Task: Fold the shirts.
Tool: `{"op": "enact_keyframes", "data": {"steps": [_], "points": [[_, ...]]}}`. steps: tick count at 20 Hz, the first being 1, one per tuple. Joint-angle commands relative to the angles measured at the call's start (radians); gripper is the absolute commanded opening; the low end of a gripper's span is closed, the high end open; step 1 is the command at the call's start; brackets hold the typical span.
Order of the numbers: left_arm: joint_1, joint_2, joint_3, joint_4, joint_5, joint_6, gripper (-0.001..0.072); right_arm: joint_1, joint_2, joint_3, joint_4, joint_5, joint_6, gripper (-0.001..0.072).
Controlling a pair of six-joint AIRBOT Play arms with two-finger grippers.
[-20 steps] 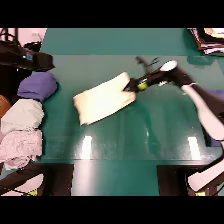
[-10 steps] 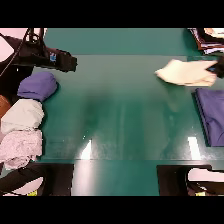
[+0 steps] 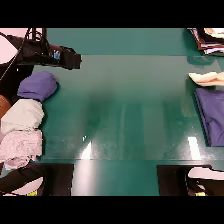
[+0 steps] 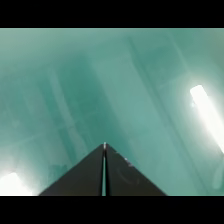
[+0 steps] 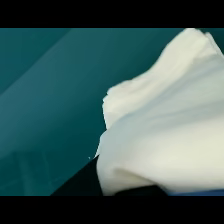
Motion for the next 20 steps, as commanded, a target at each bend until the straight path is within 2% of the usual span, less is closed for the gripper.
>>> {"op": "enact_keyframes", "data": {"steps": [1, 6, 13, 17, 19, 20], "points": [[-0.001, 0.000, 0.000, 0.000, 0.003, -0.002, 0.0028, -0.009, 0.001, 0.132, 0.012, 0.071, 0.001, 0.0013], [-0.001, 0.000, 0.000, 0.000, -0.003, -0.001, 0.0028, -0.052, 0.011, 0.219, 0.001, 0.215, 0.002, 0.0013], [-0.001, 0.000, -0.001, 0.001, -0.021, 0.002, 0.0028, -0.079, 0.070, 0.219, -0.241, 0.394, 0.014, 0.0015], [-0.001, 0.000, -0.001, 0.001, -0.033, 0.010, 0.0028, -0.079, 0.146, 0.082, -0.300, 0.403, 0.042, 0.0015], [-0.001, 0.000, -0.001, 0.002, -0.034, 0.011, 0.0028, -0.079, 0.196, -0.023, -0.418, 0.402, 0.043, 0.0022], [-0.001, 0.000, -0.001, 0.002, -0.034, 0.011, 0.0028, -0.079, 0.222, -0.075, -0.477, 0.401, 0.046, 0.0148]]}}
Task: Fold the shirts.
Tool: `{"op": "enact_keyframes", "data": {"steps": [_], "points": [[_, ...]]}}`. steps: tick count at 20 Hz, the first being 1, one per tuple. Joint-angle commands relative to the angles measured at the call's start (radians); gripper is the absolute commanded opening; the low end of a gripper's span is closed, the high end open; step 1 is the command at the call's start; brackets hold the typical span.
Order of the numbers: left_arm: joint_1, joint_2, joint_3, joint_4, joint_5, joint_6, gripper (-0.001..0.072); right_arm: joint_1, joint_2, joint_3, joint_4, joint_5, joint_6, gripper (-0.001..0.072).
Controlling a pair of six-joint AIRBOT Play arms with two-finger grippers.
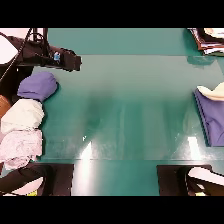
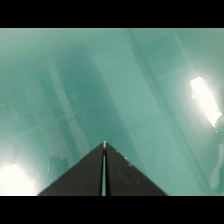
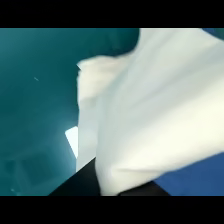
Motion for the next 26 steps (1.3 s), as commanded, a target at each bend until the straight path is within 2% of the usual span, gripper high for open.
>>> {"op": "enact_keyframes", "data": {"steps": [1, 2, 3, 5, 7, 10, 14, 17, 18, 22, 26], "points": [[0.000, 0.000, 0.000, 0.001, -0.005, 0.004, 0.0028, -0.009, 0.084, -0.163, -0.188, 0.015, 0.016, 0.0371], [0.000, 0.000, 0.000, 0.001, -0.006, 0.003, 0.0028, -0.026, 0.109, -0.209, -0.210, 0.016, 0.028, 0.0546], [0.000, 0.000, 0.000, 0.001, -0.012, 0.004, 0.0028, -0.050, 0.131, -0.248, -0.233, 0.019, 0.031, 0.0606], [0.000, 0.000, 0.000, 0.001, -0.019, 0.004, 0.0028, -0.107, 0.172, -0.301, -0.282, 0.026, 0.035, 0.0606], [0.000, 0.000, 0.000, 0.001, -0.019, 0.005, 0.0028, -0.176, 0.205, -0.333, -0.276, 0.013, 0.085, 0.0606], [0.000, 0.000, 0.000, 0.000, -0.017, 0.004, 0.0028, -0.209, 0.229, -0.333, -0.100, -0.005, 0.126, 0.0600], [0.000, 0.000, 0.000, 0.000, -0.019, 0.003, 0.0028, -0.057, 0.234, -0.333, 0.143, -0.017, 0.125, 0.0595], [0.000, 0.000, 0.000, 0.000, -0.015, 0.003, 0.0029, 0.161, 0.234, -0.333, 0.161, -0.031, 0.122, 0.0591], [0.000, 0.000, 0.000, 0.000, -0.010, 0.003, 0.0029, 0.229, 0.234, -0.333, 0.161, -0.040, 0.117, 0.0527], [0.000, 0.000, 0.000, 0.000, 0.035, 0.003, 0.0028, 0.467, 0.234, -0.332, 0.161, -0.082, 0.032, 0.0012], [0.000, 0.000, 0.000, 0.000, 0.074, 0.003, 0.0028, 0.584, 0.234, -0.333, 0.154, -0.098, -0.002, 0.0016]]}}
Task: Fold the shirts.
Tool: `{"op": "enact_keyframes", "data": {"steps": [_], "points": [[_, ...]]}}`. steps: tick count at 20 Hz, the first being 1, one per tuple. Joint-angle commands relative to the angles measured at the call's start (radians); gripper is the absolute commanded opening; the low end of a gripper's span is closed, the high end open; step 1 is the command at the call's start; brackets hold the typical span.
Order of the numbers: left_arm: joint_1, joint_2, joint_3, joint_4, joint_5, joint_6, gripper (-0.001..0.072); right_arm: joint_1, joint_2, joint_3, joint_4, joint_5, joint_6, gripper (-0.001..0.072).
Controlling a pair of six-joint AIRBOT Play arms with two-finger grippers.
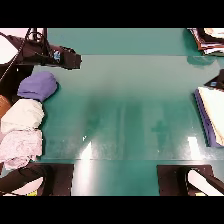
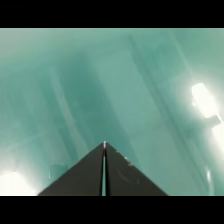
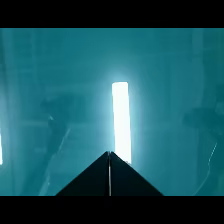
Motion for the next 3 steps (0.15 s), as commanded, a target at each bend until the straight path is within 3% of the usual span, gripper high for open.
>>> {"op": "enact_keyframes", "data": {"steps": [1, 3], "points": [[0.000, 0.000, 0.000, 0.000, 0.043, -0.001, 0.0029, 0.106, 0.001, 0.000, 0.004, -0.018, -0.032, 0.0015], [0.000, 0.000, 0.000, 0.000, 0.064, -0.001, 0.0028, 0.109, 0.001, 0.000, 0.005, -0.014, -0.032, 0.0015]]}}
